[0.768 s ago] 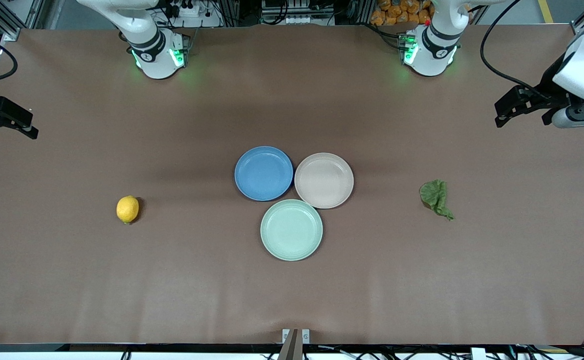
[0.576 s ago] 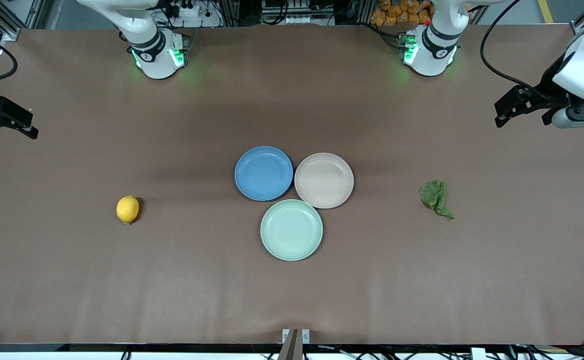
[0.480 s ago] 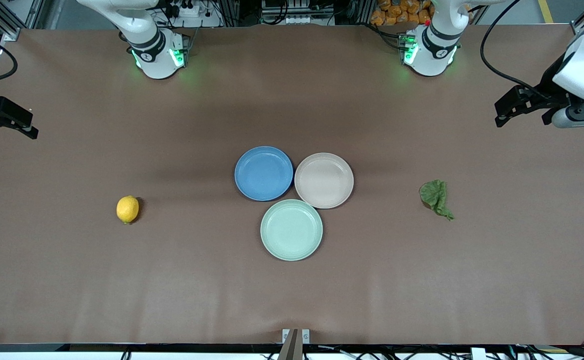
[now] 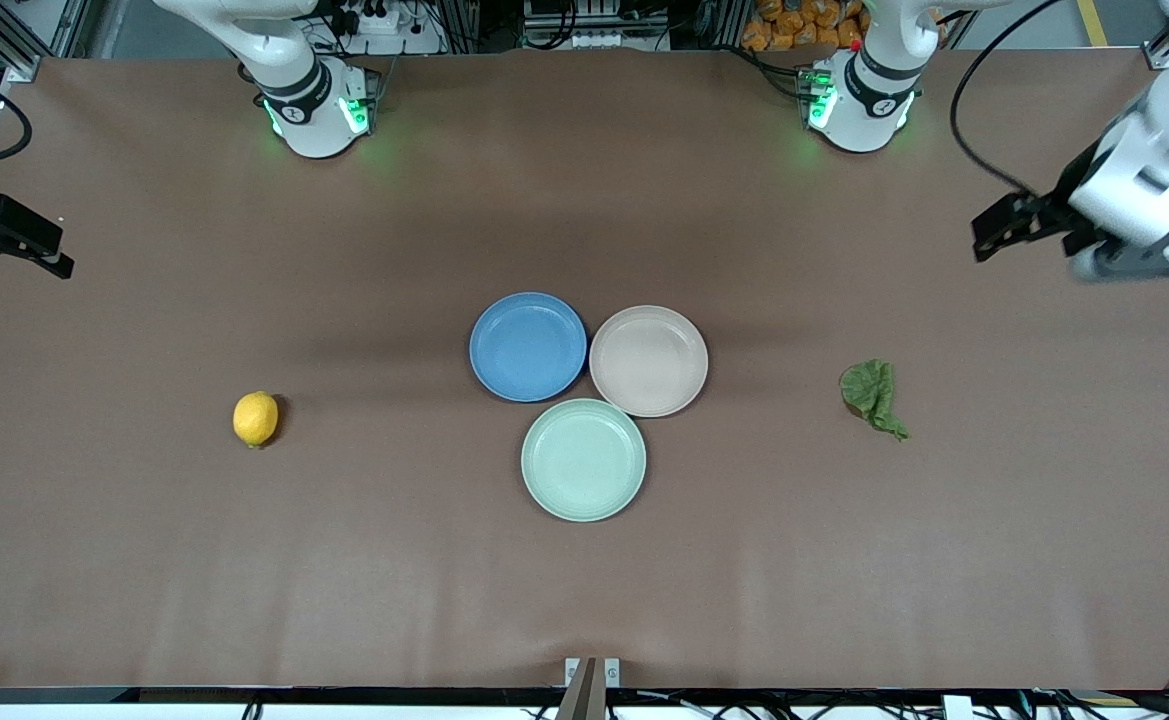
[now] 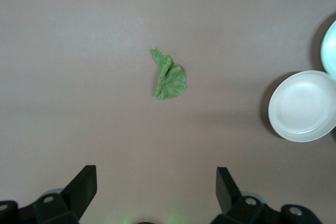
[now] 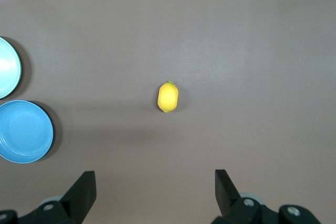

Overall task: Place lemon and lettuce in plates
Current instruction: 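Reach the right gripper to the lemon while the left gripper reaches the lettuce, then close the right gripper on the lemon while the left gripper grasps the lettuce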

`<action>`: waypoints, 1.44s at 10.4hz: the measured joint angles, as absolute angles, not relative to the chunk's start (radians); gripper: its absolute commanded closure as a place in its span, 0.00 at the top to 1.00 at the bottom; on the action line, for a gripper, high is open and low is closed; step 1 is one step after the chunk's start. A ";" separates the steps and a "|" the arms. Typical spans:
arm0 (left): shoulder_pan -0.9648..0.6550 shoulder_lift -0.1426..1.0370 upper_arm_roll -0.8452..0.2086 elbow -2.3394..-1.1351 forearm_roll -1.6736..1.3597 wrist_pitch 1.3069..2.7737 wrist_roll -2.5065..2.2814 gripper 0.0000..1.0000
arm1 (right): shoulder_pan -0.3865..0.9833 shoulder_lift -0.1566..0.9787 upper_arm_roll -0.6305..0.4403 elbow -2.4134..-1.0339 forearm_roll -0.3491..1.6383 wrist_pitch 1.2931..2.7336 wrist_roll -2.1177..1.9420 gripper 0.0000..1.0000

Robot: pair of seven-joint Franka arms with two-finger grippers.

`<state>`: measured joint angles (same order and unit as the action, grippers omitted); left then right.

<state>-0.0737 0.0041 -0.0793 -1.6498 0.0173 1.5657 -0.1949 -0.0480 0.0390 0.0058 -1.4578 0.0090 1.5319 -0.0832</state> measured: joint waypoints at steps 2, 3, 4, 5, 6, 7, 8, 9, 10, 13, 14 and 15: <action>-0.069 0.077 -0.078 -1.696 0.018 1.651 -0.195 1.00 | -0.048 0.050 0.005 -1.503 0.009 1.602 -0.083 1.00; -0.065 0.106 -0.078 -1.749 0.018 1.741 -0.195 1.00 | -0.049 0.070 0.003 -1.532 0.008 1.651 -0.083 1.00; -0.060 0.125 -0.077 -1.827 0.018 1.859 -0.194 1.00 | -0.051 0.104 0.002 -1.549 0.008 1.684 -0.083 1.00; -0.057 0.138 -0.077 -1.904 0.018 1.964 -0.193 1.00 | -0.056 0.144 0.002 -1.558 0.007 1.704 -0.083 1.00; -0.056 0.156 -0.077 -1.963 0.020 2.037 -0.188 1.00 | -0.062 0.189 0.002 -1.562 0.006 1.725 -0.083 1.00; -0.055 0.183 -0.077 -1.993 0.020 2.083 -0.180 1.00 | -0.067 0.233 0.000 -1.565 0.006 1.749 -0.083 1.00; -0.055 0.218 -0.077 -2.007 0.021 2.128 -0.176 1.00 | -0.075 0.277 -0.001 -1.566 0.005 1.773 -0.083 1.00; -0.055 0.252 -0.077 -2.014 0.024 2.172 -0.175 1.00 | -0.082 0.316 -0.001 -1.566 0.005 1.790 -0.083 1.00; -0.055 0.288 -0.077 -2.021 0.031 2.217 -0.174 1.00 | -0.085 0.349 -0.001 -1.566 0.005 1.804 -0.083 1.00; -0.046 0.382 -0.076 -2.048 0.043 2.349 -0.166 1.00 | -0.088 0.442 -0.002 -1.567 0.006 1.870 -0.079 1.00; -0.037 0.413 -0.075 -2.051 0.043 2.388 -0.147 0.98 | -0.089 0.475 -0.002 -1.568 0.006 1.897 -0.071 1.00; -0.031 0.442 -0.075 -2.052 0.043 2.419 -0.138 0.96 | -0.091 0.511 -0.003 -1.576 0.006 1.939 -0.056 1.00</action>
<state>-0.0312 0.4424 -0.0749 -2.0520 0.0434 2.4191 -0.1377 -0.0905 0.5112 -0.0025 -1.5756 0.0059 1.9391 -0.0556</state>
